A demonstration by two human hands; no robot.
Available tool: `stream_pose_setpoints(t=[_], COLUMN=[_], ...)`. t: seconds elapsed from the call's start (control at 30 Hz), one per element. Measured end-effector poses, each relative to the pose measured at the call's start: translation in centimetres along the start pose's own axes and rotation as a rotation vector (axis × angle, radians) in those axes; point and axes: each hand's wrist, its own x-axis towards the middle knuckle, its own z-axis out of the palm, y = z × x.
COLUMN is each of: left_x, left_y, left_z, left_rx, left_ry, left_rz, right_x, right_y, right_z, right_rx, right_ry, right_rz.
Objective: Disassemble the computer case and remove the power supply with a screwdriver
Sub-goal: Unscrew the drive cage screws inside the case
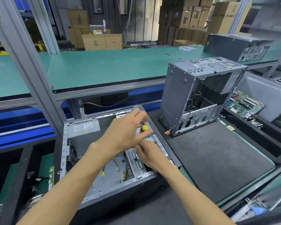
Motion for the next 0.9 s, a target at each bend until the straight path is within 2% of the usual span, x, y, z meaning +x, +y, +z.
stream_pose_setpoints(t=[0.07,0.1,0.33,0.4,0.53,0.77,0.83,0.9], left_x=[-0.1,0.0,0.4,0.2,-0.1,0.0,-0.2,-0.3], left_y=[-0.2,-0.3,-0.5,-0.7,-1.0,-1.2,-1.2,-1.1], left_z=[-0.5,-0.7,-0.1,0.0,-0.7,-0.3,0.0,-0.2], left_rx=[-0.189,-0.212,0.113,0.063,-0.178,0.002,-0.062,-0.245], left_ry=[-0.098,-0.122,0.064,0.089,-0.064,0.077,0.069,-0.009], left_rz=[0.067,0.084,-0.083,-0.044,0.071,-0.070,-0.044,0.017], right_x=[0.1,0.1,0.4,0.4,0.6,0.7,0.7,0.6], right_y=[0.0,0.0,0.6,0.8,1.1,1.2,1.3,1.3], right_z=[0.0,0.0,0.5,0.5,0.5,0.6,0.6,0.6], right_rx=[-0.012,-0.016,0.051,0.059,0.075,0.027,0.035,0.042], right_ry=[-0.004,-0.011,0.045,0.062,0.071,0.028,0.035,0.050], right_rz=[0.006,0.001,-0.036,-0.041,-0.028,-0.067,-0.069,-0.073])
